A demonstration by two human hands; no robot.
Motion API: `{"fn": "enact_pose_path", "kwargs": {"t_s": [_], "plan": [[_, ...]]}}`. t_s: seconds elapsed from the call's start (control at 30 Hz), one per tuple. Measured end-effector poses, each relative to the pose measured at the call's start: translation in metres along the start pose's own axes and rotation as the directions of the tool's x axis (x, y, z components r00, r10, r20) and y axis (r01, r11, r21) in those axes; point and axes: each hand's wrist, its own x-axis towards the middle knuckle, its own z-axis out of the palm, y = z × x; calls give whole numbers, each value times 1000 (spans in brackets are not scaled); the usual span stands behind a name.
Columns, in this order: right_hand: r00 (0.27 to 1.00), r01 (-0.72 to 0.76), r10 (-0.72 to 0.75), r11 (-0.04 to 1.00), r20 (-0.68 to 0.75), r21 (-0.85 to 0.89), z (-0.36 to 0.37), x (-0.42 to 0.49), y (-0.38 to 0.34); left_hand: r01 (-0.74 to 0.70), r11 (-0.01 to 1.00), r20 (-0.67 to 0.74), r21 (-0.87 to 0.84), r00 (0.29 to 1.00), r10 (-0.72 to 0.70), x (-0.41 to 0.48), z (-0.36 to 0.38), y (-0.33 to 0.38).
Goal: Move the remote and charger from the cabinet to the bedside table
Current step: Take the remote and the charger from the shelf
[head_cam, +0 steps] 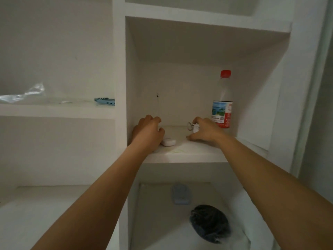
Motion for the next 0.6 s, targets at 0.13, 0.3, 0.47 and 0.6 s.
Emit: {"fn": "enact_pose_path", "kwargs": {"t_s": [0.13, 0.3, 0.47, 0.6], "plan": [[1000, 15, -14, 1000, 15, -10, -2, 3, -1, -2, 1000, 18, 7, 1000, 2, 1, 2, -2], [997, 63, -65, 997, -38, -50, -1, 0, -2, -18, 999, 41, 31, 999, 17, 2, 4, -3], [982, 105, -97, 994, -165, 40, -1, -8, -3, 2, 999, 71, 40, 997, -5, 2, 3, -3], [949, 153, -107, 979, -298, 138, -14, -20, -4, 66, 997, 64, 29, 996, -68, 0, 0, 1]]}}
